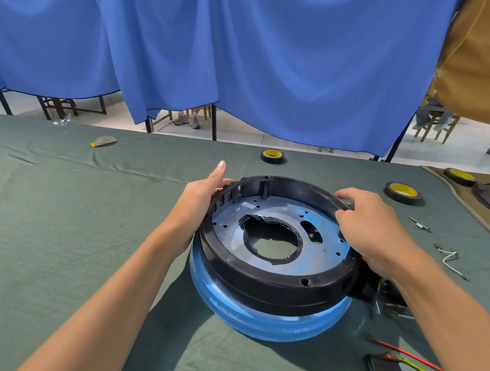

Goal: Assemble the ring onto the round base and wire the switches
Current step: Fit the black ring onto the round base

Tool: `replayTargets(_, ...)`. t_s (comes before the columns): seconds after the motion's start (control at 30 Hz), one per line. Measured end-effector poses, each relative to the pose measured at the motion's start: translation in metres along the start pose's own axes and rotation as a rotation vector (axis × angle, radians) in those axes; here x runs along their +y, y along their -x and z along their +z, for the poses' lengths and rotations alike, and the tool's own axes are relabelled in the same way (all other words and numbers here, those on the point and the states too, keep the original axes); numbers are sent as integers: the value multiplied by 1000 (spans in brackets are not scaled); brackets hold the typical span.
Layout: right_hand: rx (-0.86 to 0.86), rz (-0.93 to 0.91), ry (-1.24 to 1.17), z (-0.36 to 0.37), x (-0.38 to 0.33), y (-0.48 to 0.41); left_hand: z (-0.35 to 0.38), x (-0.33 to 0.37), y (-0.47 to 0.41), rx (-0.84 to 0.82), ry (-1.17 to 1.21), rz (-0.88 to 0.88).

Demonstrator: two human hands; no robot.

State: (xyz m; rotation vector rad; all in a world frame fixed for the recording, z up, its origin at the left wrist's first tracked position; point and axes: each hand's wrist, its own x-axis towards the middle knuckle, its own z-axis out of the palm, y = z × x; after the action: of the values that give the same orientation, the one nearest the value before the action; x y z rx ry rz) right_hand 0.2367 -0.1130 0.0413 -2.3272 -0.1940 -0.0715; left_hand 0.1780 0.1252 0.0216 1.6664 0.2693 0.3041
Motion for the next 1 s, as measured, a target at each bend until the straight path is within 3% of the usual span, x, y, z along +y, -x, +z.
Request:
replayTargets(0.17,-50,-25,34,-3,-1,2,-2,-3,-1,36,-11,27)
replayTargets(0.4,-42,79,-226,3,-2,2,-2,-7,-6,286,29,-22)
replayTargets(0.63,29,88,-254,3,-7,5,-3,-9,-5,177,79,-52)
replayTargets(1.0,9,71,-223,9,-3,4,-4,-10,-5,198,114,-85)
